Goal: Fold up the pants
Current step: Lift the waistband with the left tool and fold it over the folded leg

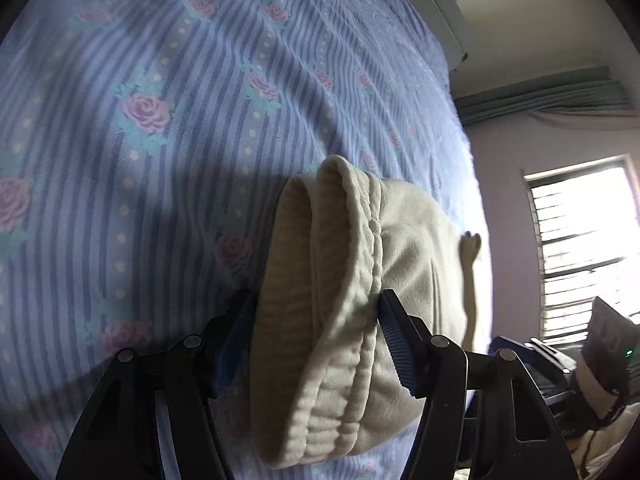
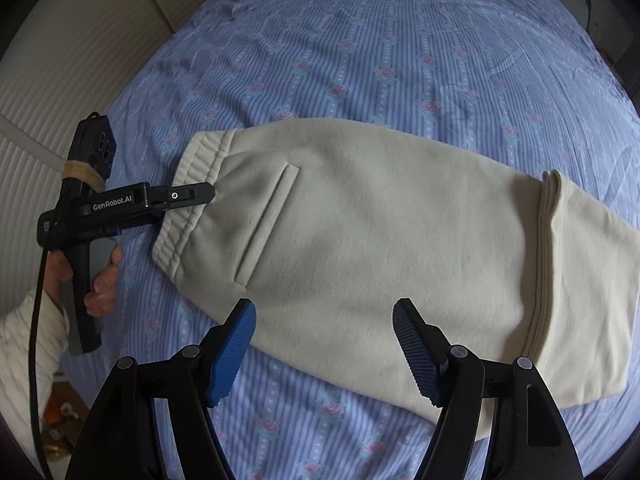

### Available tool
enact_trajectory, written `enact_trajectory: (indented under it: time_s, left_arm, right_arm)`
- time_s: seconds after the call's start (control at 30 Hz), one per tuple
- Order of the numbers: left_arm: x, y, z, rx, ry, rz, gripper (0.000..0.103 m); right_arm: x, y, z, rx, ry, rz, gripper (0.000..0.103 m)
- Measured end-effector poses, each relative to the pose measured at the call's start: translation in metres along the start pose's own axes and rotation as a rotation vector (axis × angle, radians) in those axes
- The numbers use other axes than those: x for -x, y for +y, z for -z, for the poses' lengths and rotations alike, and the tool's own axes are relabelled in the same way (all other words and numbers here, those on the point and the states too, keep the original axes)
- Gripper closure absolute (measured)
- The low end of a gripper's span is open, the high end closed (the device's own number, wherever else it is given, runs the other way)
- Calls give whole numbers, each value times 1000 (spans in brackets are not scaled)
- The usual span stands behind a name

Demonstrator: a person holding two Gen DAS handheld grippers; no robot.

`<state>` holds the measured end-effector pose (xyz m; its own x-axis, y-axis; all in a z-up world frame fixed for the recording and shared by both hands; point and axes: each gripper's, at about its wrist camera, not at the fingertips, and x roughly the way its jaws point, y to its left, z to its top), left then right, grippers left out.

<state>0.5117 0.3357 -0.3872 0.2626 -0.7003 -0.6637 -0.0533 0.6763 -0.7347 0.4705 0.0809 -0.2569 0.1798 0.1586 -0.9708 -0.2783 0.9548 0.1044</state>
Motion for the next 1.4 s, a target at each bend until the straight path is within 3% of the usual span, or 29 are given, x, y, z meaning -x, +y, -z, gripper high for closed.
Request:
enact_trajectory:
  time_s: [0.1, 0.2, 0.23, 0.3, 0.33, 0.4, 0.47, 0.57, 0.63, 0.87, 1.03, 1.13, 1.2, 1.3, 1.4]
  left_arm:
    - [1, 5, -4, 8, 21, 53, 43]
    - [14, 7, -9, 1, 46, 112, 59]
    - [24, 2, -9, -18, 45, 172, 66]
    - [44, -18, -8, -107, 51, 291, 66]
    - [47, -24, -10, -145, 57, 303, 66]
    - [40, -29, -16, -174, 93, 253, 63]
    - [28, -21, -27, -151, 121, 113, 62]
    - [13, -13, -32, -153, 163, 14, 59]
    - [4, -12, -32, -164, 189, -19, 51]
    - [13, -9, -30, -207, 156, -26, 44]
    - [-10, -2, -27, -108, 152, 30, 44]
    - [-27, -10, -26, 7, 153, 134, 59]
    - [-30, -15, -24, 62, 153, 161, 61]
    - [-10, -35, -20, 56, 132, 182, 74]
    - [10, -60, -17, 1, 145, 137, 76]
  right_arm:
    - [-3, 7, -7, 12, 4, -13, 31]
    - [-1, 13, -10, 21, -4, -23, 31]
    - [-1, 14, -11, 25, -7, -28, 31]
    - [2, 15, -11, 37, -18, -41, 31]
    - [5, 14, -10, 36, -26, -49, 31]
    - [7, 12, -10, 33, -33, -69, 31]
    - [9, 9, -10, 22, -33, -59, 31]
    - [10, 4, -12, 13, -32, -30, 31]
    - [10, 1, -14, -1, -37, -35, 31]
    - [11, 0, -11, -4, -44, -34, 31]
    - [4, -1, -8, -32, -24, -50, 31]
    - [5, -2, -7, -42, -31, -53, 31]
    - [6, -6, -7, -46, -37, -54, 31]
    - [16, -20, -3, -76, -62, -63, 31]
    - [29, -38, 2, -99, -90, -75, 31]
